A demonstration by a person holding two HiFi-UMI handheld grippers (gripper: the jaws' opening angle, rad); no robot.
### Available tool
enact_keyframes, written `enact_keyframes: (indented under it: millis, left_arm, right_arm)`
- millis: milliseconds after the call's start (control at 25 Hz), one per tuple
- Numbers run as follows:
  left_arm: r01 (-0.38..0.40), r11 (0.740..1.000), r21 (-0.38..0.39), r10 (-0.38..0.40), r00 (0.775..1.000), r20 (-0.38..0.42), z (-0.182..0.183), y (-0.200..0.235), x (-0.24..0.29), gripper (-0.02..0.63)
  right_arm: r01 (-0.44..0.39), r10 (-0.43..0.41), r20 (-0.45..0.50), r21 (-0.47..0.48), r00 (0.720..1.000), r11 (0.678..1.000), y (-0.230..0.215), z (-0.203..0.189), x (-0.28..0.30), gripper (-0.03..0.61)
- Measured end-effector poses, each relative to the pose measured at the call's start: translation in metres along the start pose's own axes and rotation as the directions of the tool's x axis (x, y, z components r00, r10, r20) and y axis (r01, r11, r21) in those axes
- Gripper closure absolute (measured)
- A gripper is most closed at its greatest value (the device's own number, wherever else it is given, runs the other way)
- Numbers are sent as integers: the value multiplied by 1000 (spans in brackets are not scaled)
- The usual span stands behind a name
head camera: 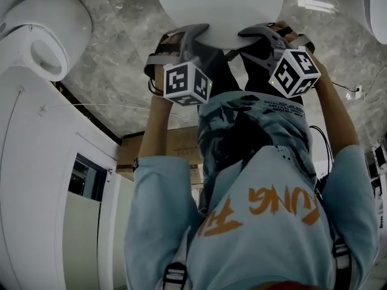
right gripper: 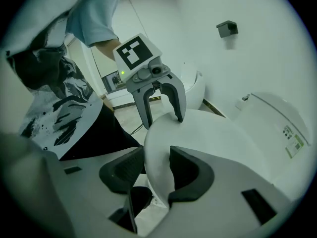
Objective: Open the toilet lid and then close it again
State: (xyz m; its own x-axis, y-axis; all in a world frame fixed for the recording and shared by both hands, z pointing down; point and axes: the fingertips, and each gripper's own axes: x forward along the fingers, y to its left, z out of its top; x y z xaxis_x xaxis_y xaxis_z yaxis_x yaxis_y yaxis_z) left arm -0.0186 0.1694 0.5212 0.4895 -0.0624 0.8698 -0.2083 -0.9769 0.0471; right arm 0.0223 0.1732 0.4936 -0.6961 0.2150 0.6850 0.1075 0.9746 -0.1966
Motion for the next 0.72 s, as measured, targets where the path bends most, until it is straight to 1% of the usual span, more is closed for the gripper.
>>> enact_keyframes:
  millis: [80, 200, 320, 400, 440, 480, 520, 600, 640, 720]
  left_arm:
    - [50, 999, -20, -50, 999, -14, -4, -6, 6, 314]
    - [108, 994, 21, -106, 991, -84, -13, -15, 17, 313]
    - [116, 992, 39, -112, 988, -103, -23, -19, 29, 314]
    - [117, 993, 35, -113, 988, -102, -29, -23, 38, 316]
    - [120, 992, 34, -116, 988, -103, -31, -24, 43, 318]
    - [125, 992, 31, -121, 987, -101, -33, -26, 47, 319]
    - [131, 991, 23, -128, 987, -97, -36, -28, 51, 321]
    - [151, 988, -16, -151, 985, -79, -40, -33, 57, 330]
    - [160, 986, -46, -163, 984, -66, -42, -35, 61, 336]
    - [155, 980, -127, -161, 986, -40, -49, -30, 69, 363]
  right_arm:
    - [-9, 9, 6, 51, 1000, 999, 3, -6, 7, 396]
    - [-22, 21, 8, 112, 1000, 993, 9, -16, 18, 403]
    - [-21, 22, -1, 141, 1000, 990, 10, -27, 31, 411]
    - [-7, 6, 5, 193, 1000, 981, 8, -35, 40, 421]
    - [12, -16, 15, 243, 1000, 970, 4, -40, 44, 451]
    - [33, -44, 28, 308, 999, 951, -1, -45, 47, 510]
    - [47, -68, 42, 376, 997, 925, -5, -50, 50, 540]
    - [57, -99, 63, 480, 993, 875, -7, -58, 58, 563]
    - [65, -112, 63, 507, 992, 860, -6, -62, 62, 565]
    - [101, -139, 36, 518, 990, 849, -6, -70, 73, 565]
